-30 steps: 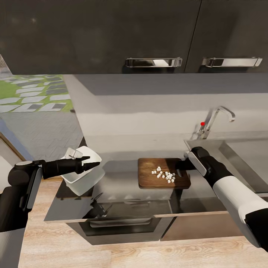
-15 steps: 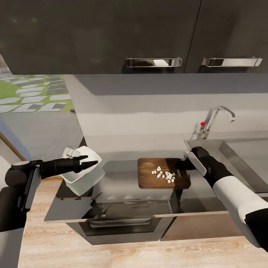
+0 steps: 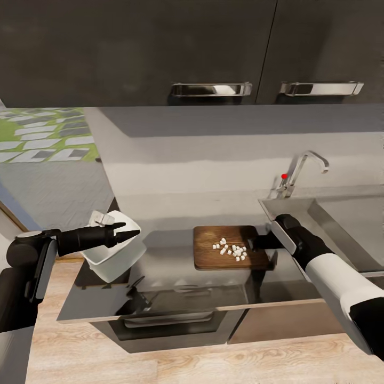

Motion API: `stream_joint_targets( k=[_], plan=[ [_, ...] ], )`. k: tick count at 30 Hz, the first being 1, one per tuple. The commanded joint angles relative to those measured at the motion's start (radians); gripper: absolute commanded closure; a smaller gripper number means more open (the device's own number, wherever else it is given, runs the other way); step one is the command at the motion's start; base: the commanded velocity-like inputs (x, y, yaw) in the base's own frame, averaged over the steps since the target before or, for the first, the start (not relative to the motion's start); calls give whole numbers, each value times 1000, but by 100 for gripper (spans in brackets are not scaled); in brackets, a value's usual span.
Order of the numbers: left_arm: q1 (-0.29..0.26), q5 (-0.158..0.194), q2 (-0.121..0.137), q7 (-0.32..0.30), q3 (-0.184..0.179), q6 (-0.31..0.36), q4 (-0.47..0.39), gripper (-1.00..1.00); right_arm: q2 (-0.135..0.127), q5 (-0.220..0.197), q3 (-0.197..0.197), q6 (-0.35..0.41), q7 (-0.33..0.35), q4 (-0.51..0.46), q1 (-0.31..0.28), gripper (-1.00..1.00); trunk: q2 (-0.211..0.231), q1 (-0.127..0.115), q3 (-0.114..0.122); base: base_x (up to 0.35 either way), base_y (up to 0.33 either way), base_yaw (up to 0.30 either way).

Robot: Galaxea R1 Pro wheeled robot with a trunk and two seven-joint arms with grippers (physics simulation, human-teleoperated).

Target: In the kitchen, take the Vidalia onion out of the sink, dice it on the chopping board with the paring knife, put the diced onion into the bowl on the countertop, then place both the paring knife and the chopping board into the sink.

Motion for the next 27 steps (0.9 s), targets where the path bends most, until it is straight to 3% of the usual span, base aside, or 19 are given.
stream_joint_targets(
  k=[1, 27],
  plan=[
    [-1, 1, 0, -3, 1, 9, -1, -100, -2, 5, 9, 9, -7, 5, -1, -100, -2, 1, -2, 0, 0, -49],
    [-1, 1, 0, -3, 2, 9, -1, -100, -2, 5, 9, 9, -7, 5, -1, -100, -2, 1, 3, 0, 0, -4]
  ],
)
